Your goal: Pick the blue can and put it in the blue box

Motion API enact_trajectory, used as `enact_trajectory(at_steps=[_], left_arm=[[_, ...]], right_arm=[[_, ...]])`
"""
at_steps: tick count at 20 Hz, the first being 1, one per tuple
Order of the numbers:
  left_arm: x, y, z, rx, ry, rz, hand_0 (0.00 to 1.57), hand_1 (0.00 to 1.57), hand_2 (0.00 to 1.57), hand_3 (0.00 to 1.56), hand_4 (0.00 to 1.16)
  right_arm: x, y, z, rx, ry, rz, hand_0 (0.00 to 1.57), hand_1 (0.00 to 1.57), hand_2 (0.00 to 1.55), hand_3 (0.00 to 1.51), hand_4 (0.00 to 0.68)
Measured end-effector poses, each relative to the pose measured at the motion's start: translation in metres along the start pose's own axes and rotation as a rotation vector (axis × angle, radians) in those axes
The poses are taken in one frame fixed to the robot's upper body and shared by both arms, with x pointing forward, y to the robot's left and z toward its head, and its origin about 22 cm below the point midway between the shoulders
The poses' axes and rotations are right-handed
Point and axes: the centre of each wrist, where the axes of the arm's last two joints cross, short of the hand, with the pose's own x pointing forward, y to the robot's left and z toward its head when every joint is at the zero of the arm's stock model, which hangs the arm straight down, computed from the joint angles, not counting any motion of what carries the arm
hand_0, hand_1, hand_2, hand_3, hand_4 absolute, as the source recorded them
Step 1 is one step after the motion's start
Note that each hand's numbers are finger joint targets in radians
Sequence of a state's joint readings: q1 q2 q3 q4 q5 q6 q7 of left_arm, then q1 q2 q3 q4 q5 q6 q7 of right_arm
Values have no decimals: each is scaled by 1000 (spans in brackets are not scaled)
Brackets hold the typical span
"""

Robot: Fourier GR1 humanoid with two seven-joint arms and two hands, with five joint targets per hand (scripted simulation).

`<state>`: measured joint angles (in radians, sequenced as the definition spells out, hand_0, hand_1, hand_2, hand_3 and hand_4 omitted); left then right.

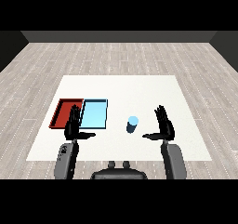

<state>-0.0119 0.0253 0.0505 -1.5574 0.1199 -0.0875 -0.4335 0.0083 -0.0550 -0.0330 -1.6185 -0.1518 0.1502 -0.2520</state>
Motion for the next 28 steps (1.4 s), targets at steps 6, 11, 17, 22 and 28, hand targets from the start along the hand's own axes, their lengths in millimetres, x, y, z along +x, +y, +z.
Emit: enact_trajectory(at_steps=[6,11,17,22,28], left_arm=[[0,1,4,8,-4,-11,0,0,0,0,0],[6,7,3,7,0,2,0,0,0,0,0],[-4,2,-1,17,1,7,0,0,0,0,0],[-2,3,-1,22,-9,14,0,0,0,0,0],[1,7,-1,25,-15,24,0,0,0,0,0]], right_arm=[[-12,-8,-3,-4,35,-37,0,0,0,0,0],[-19,-3,-6,-11,76,-63,0,0,0,0,0],[-37,4,-14,-30,126,-88,0,0,0,0,0],[-47,13,-10,-42,154,-103,0,0,0,0,0],[-60,20,-11,-39,185,-116,0,0,0,0,0]])
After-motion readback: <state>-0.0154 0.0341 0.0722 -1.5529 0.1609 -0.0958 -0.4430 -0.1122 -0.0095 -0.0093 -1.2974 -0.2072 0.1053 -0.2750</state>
